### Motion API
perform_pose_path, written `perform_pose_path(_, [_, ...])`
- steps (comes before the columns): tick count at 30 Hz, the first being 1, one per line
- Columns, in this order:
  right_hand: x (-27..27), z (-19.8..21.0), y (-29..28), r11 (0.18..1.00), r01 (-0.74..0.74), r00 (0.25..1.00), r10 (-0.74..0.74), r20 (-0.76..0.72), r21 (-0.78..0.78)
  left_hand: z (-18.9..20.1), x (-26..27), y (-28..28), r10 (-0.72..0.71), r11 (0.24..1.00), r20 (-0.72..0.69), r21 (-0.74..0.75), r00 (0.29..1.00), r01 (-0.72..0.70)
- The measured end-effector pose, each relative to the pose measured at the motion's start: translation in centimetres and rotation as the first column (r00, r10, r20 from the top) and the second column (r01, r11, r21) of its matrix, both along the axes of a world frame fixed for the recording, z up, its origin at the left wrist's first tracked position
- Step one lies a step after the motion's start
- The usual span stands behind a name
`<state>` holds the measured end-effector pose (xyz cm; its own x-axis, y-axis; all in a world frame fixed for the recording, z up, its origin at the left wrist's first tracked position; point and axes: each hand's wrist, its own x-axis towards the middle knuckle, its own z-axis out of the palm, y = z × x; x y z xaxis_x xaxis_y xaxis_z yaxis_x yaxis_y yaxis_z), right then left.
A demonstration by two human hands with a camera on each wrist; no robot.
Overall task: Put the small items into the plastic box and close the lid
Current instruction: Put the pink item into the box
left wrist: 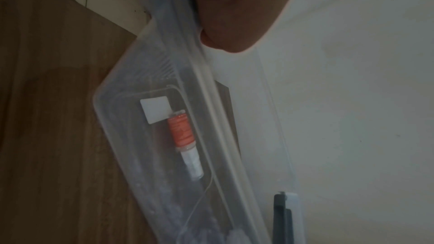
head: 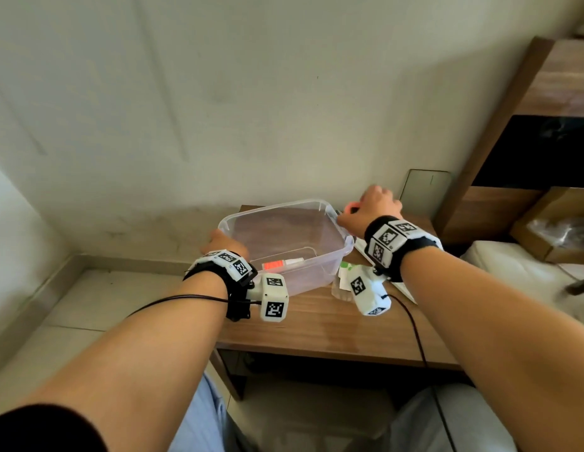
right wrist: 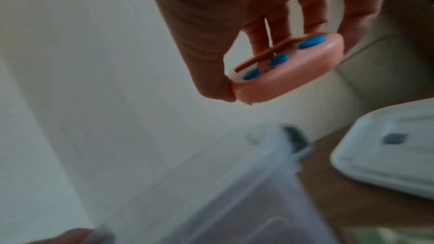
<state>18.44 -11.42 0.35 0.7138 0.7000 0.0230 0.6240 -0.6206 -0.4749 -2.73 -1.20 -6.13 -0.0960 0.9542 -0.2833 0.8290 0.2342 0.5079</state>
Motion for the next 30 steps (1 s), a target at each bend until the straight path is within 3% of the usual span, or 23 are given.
perform_pose_path(3, [-3.7,0.0,1.8,0.978,-0.207,0.977,0.205,-0.065,-0.021,0.2,-0.2,-0.1,-0.034,0.999,-0.028,-0.010,0.999,0.034])
perform_pose_path(7, [-7.2,-1.9,3.5,0.835,-0.491,0.868,0.445,-0.220,-0.248,0.5,-0.3,-0.5,-0.021,1.000,-0.023,-0.011,1.000,0.021])
perform_pose_path(12, [-8.0,-4.5,4.6,0.720,-0.583,0.811,0.547,-0.209,-0.377,0.3,-0.3,-0.6,-0.011,1.000,0.060,0.009,0.998,0.010])
perform_pose_path(14, [-7.7,-4.3,4.5,0.720,-0.596,0.802,0.558,-0.214,-0.355,0.3,-0.2,-0.6,0.004,1.000,0.040,0.002,0.999,-0.004])
perform_pose_path(17, [-6.2,-3.3,4.1,0.830,-0.534,0.841,0.499,-0.210,-0.161,0.5,-0.1,-0.5,0.008,1.000,-0.008,0.016,1.000,-0.008])
perform_pose_path(20, [-3.6,-2.6,3.2,0.946,-0.316,0.937,0.324,-0.129,0.079,0.2,0.0,-0.3,0.003,1.000,-0.011,0.028,1.000,-0.003])
perform_pose_path(22, [-1.6,-2.8,2.3,0.974,-0.160,0.974,0.182,-0.137,0.158,0.0,0.1,-0.2,0.014,0.999,0.018,0.037,1.000,-0.015])
perform_pose_path(27, [2.7,-4.9,0.0,0.984,0.062,0.984,-0.033,-0.175,0.166,0.0,0.3,-0.4,0.085,0.996,0.072,0.035,0.994,-0.088])
perform_pose_path(30, [3.4,-7.3,-0.9,0.999,-0.008,0.987,0.000,-0.162,-0.050,-0.1,0.4,-0.4,0.102,0.994,0.081,0.035,0.992,-0.105])
